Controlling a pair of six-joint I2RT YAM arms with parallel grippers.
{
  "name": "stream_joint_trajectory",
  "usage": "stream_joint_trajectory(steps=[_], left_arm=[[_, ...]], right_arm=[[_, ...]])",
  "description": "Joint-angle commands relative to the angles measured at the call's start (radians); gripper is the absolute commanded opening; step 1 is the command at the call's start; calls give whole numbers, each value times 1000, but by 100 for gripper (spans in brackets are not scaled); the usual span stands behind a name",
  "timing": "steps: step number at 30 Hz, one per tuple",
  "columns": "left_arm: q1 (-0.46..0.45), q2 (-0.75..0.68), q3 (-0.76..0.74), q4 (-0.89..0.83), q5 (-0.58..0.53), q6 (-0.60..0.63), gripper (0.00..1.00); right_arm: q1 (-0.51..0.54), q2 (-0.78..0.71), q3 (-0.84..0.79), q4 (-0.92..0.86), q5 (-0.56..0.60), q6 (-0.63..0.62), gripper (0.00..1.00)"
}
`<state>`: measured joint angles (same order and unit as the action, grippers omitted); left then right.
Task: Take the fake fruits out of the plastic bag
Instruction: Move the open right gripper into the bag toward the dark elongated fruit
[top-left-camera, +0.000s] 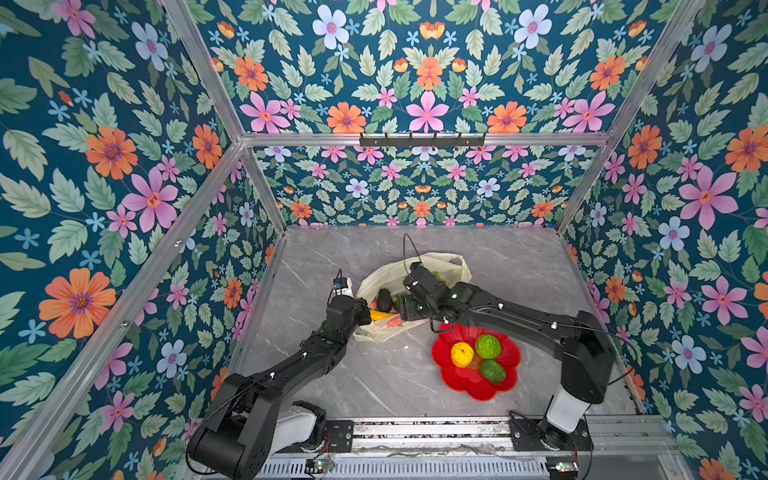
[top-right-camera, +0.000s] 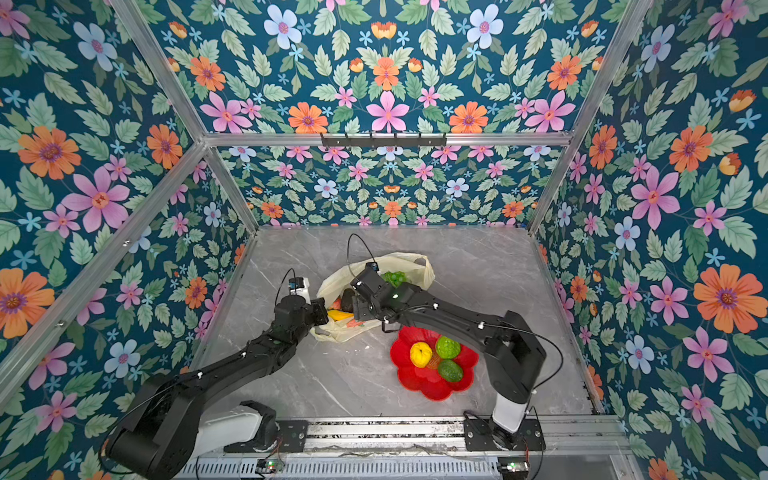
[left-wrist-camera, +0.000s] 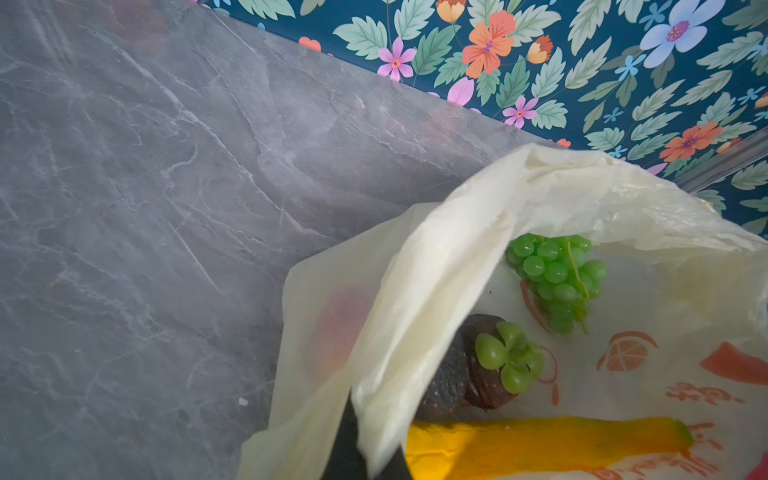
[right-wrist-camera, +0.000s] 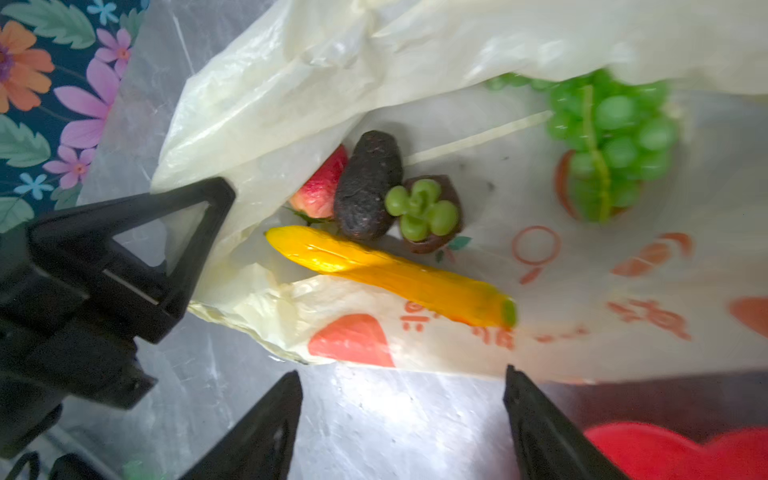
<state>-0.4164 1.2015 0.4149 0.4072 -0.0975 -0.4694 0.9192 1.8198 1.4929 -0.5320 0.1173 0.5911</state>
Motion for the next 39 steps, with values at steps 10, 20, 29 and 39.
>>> stream_joint_trajectory(steps=[10, 20, 29, 39], left_arm=[[2, -10, -10, 9, -27, -31, 0], [2, -5, -3, -2, -24, -26, 0], [2, 1, 3, -7, -18, -23, 0], [1, -3, 3, -8, -16, -21, 0]], right_arm=[[-8, 284, 365, -168, -130, 6, 66], [-26, 415, 494, -196, -135, 37, 56], [-32, 495, 574, -241, -100, 48, 54], [-31, 552, 646, -290, -62, 50, 53]])
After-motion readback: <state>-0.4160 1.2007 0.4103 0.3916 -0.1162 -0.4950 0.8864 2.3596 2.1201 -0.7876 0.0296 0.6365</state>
